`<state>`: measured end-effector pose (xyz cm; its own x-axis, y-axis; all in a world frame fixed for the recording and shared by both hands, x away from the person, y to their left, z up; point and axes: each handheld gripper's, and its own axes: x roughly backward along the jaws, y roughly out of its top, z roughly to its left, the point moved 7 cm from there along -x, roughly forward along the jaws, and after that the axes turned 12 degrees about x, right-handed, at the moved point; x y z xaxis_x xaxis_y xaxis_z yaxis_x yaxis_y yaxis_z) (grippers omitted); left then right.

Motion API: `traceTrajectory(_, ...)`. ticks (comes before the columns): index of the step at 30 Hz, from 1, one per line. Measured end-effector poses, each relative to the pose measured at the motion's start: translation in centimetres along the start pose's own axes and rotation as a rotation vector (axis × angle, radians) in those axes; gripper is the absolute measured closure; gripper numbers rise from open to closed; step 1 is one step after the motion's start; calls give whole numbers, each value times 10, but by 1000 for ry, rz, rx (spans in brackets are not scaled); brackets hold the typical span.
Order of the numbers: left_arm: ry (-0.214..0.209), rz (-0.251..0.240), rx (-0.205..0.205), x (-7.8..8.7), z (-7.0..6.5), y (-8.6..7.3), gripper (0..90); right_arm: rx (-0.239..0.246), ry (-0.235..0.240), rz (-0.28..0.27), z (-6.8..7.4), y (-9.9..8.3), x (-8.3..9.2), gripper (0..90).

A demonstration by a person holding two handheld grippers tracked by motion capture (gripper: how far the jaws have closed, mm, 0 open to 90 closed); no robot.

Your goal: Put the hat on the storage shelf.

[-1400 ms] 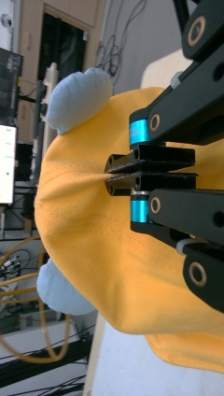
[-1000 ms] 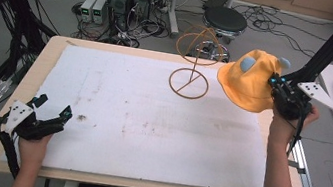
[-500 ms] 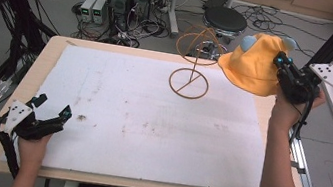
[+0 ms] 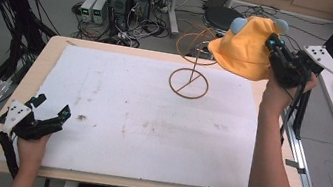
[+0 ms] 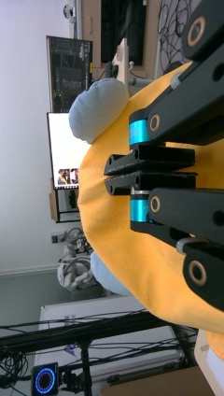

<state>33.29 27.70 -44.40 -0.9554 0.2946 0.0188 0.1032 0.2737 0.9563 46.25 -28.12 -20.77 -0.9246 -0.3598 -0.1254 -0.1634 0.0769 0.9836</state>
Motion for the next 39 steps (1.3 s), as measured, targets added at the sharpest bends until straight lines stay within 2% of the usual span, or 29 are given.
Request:
traceTrajectory(9,10,-3,4,5,3,0,66,2,19,-16,14,9,-24,892)
traceTrajectory(18,13,-2,2,9,2,-1,66,-34,17,-32,26,10,-50,892)
traceTrajectory(22,14,-1,4,9,2,-1,66,-50,14,-28,28,6,-59,892)
traceTrajectory(26,15,2,2,10,2,-2,66,-80,10,-35,29,1,-71,892)
traceTrajectory(27,14,2,2,10,2,-3,66,-100,11,-36,30,-2,-77,891)
traceTrajectory(31,14,3,3,11,1,-3,66,-120,12,-36,32,-7,-86,892)
traceTrajectory(33,13,1,4,12,2,-3,66,-135,14,-43,35,-11,-95,891)
traceTrajectory(39,23,-2,7,15,5,-3,66,-130,23,-16,47,-24,-109,891)
